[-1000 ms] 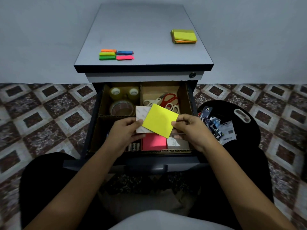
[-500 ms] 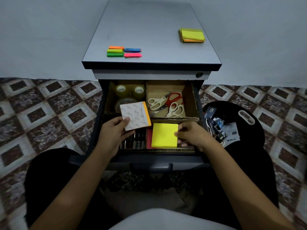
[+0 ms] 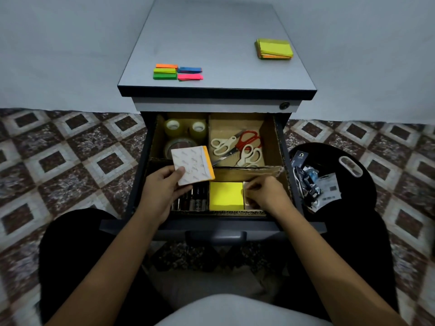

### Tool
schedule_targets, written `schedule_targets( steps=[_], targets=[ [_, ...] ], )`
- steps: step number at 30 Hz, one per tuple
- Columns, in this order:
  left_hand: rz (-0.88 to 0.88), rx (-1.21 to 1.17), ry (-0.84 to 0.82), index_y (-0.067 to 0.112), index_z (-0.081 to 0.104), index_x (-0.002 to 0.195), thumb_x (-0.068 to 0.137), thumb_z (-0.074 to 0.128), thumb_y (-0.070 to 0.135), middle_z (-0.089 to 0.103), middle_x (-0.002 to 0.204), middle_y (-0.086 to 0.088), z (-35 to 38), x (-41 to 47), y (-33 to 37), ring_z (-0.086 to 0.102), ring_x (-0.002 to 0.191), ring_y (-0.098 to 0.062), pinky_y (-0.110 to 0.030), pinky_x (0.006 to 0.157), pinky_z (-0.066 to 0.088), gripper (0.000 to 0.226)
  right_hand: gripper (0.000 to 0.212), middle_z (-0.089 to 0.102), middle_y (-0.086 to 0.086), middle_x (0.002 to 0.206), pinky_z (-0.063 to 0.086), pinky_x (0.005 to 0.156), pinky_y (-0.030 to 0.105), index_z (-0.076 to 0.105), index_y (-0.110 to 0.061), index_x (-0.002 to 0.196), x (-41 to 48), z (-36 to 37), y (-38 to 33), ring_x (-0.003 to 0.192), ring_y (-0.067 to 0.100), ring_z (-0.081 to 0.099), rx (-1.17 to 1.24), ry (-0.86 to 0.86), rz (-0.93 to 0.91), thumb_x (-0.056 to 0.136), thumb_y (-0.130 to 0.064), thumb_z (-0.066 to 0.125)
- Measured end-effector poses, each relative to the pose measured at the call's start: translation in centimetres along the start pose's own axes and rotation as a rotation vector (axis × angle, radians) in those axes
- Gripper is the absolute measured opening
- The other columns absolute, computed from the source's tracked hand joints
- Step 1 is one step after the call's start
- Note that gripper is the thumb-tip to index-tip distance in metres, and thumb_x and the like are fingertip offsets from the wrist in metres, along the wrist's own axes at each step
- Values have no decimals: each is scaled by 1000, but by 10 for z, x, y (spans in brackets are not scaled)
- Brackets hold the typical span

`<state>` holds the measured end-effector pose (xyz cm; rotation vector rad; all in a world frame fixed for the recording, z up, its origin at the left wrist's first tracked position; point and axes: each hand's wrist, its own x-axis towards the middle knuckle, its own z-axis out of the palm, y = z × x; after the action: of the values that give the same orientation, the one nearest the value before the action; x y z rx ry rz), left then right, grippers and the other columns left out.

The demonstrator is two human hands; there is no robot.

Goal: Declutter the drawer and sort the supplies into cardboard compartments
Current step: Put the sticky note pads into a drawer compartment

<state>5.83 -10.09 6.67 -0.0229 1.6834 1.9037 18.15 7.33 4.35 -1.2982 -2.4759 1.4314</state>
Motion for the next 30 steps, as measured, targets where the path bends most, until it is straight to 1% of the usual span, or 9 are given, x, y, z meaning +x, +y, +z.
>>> schedule_targets(
  steps=[4, 9, 11, 14, 18, 23, 25, 28, 30],
  targets=[
    [-2, -6, 4, 8, 61, 86, 95, 50, 9, 65, 91, -5, 0, 0, 0, 62, 86, -14, -21, 63, 58, 15, 26, 63, 14, 65, 58, 68, 38, 63, -13, 63, 0, 1, 0, 58, 24, 58, 167, -64, 64, 88, -6, 61],
    [-9, 4, -3, 9, 61, 86, 95, 50, 9, 66, 91, -4, 0, -2, 1, 63, 86, -14, -21, 64, 58, 15, 21, 61, 15, 69, 53, 55, 27, 60, -6, 70, -1, 2, -1, 56, 22, 57, 237, -125, 58, 88, 4, 57],
    [-8, 18, -9, 10, 62, 86, 95, 50, 10, 66, 91, -4, 0, -2, 1, 63, 87, -14, -22, 66, 58, 15, 22, 60, 13, 67, 53, 54, 28, 60, -7, 69, 0, 2, 0, 55, 21, 56, 242, -139, 59, 88, 4, 57],
    [6, 58, -52, 12, 63, 86, 95, 51, 10, 66, 92, -3, 0, -4, 1, 63, 87, -13, -22, 67, 58, 15, 23, 61, 12, 65, 51, 59, 31, 60, -11, 70, 0, 2, -1, 56, 21, 55, 268, -125, 58, 90, 0, 56],
    [12, 111, -111, 12, 64, 86, 94, 52, 9, 68, 90, -3, 4, -8, 4, 65, 85, -13, -21, 64, 58, 15, 21, 60, 8, 66, 47, 49, 20, 61, -9, 79, -9, -6, -11, 50, 11, 54, 490, -75, 3, 95, -4, 48],
    [1, 123, -221, 7, 65, 85, 93, 52, 8, 71, 83, -1, 16, -15, 7, 68, 78, -11, -21, 61, 57, 16, 13, 67, -2, 75, 52, 58, 17, 66, -15, 91, -22, -12, -21, 64, 5, 62, 623, -210, -51, 94, -18, 54],
    [-7, 130, -252, 7, 65, 86, 93, 52, 8, 70, 85, -3, 22, -17, 7, 67, 79, -12, -22, 63, 58, 15, 10, 64, -3, 72, 51, 55, 16, 66, -11, 94, -23, -13, -25, 61, 3, 60, 632, -244, -72, 92, -14, 56],
    [-7, 182, -287, 8, 66, 90, 92, 53, 9, 70, 90, -5, 26, -19, 8, 67, 80, -12, -23, 65, 58, 13, 7, 58, 0, 66, 49, 50, 15, 62, -8, 91, -22, -14, -28, 52, 2, 56, 644, -214, -71, 89, -3, 58],
    [43, 252, -262, 7, 66, 97, 92, 54, 9, 69, 92, -6, 25, -18, 10, 67, 82, -13, -24, 67, 59, 13, 8, 57, 0, 61, 50, 48, 16, 60, -5, 92, -20, -15, -26, 49, 3, 56, 659, -196, -58, 88, 1, 58]
  ],
)
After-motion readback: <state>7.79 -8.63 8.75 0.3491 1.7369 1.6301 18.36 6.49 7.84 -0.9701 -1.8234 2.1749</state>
